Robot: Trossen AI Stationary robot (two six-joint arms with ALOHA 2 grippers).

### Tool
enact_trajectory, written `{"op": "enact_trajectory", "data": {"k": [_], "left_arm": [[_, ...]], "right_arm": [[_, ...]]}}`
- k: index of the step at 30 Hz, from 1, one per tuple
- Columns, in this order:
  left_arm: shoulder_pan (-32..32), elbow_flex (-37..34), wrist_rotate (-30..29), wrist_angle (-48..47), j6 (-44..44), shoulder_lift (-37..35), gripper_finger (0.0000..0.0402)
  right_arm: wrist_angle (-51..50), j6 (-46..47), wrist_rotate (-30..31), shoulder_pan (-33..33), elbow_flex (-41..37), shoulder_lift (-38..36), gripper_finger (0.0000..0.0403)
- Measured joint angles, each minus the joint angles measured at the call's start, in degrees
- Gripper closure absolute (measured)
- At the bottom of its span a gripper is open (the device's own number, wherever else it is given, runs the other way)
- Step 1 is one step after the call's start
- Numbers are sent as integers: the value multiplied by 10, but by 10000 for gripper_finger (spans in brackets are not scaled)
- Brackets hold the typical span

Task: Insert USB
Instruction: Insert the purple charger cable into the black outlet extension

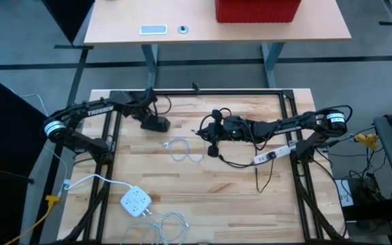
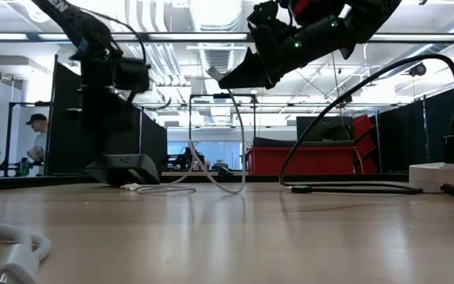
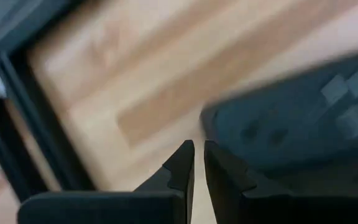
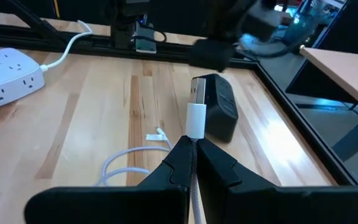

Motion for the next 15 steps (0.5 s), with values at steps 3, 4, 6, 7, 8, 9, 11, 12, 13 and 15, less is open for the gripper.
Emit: {"op": "enact_trajectory", "data": {"k": [3,4,6,7,8,9,11,12,13,15], "left_arm": [[-5,-19,26,-11,-16,10,376],[-10,-27,47,-6,-15,11,376],[-27,-41,86,10,-11,13,376],[-39,-46,104,22,-10,13,376],[-52,-49,118,34,-9,13,376],[-68,-49,129,44,-8,13,376],[-105,-49,149,66,-5,13,376],[-125,-48,162,78,2,13,376],[-145,-44,173,88,9,13,377],[-183,-34,181,106,19,11,377]], "right_arm": [[-1,-1,0,0,0,0,403],[-2,-3,0,0,0,0,403],[-4,-7,0,0,0,0,403],[-4,-7,0,0,0,0,403],[-5,-7,0,0,0,0,403],[-5,-7,0,0,0,0,403],[-5,-7,0,0,0,0,403],[-5,-8,0,0,0,0,403],[-5,-9,0,0,0,0,403],[-5,-11,0,0,0,0,403]]}}
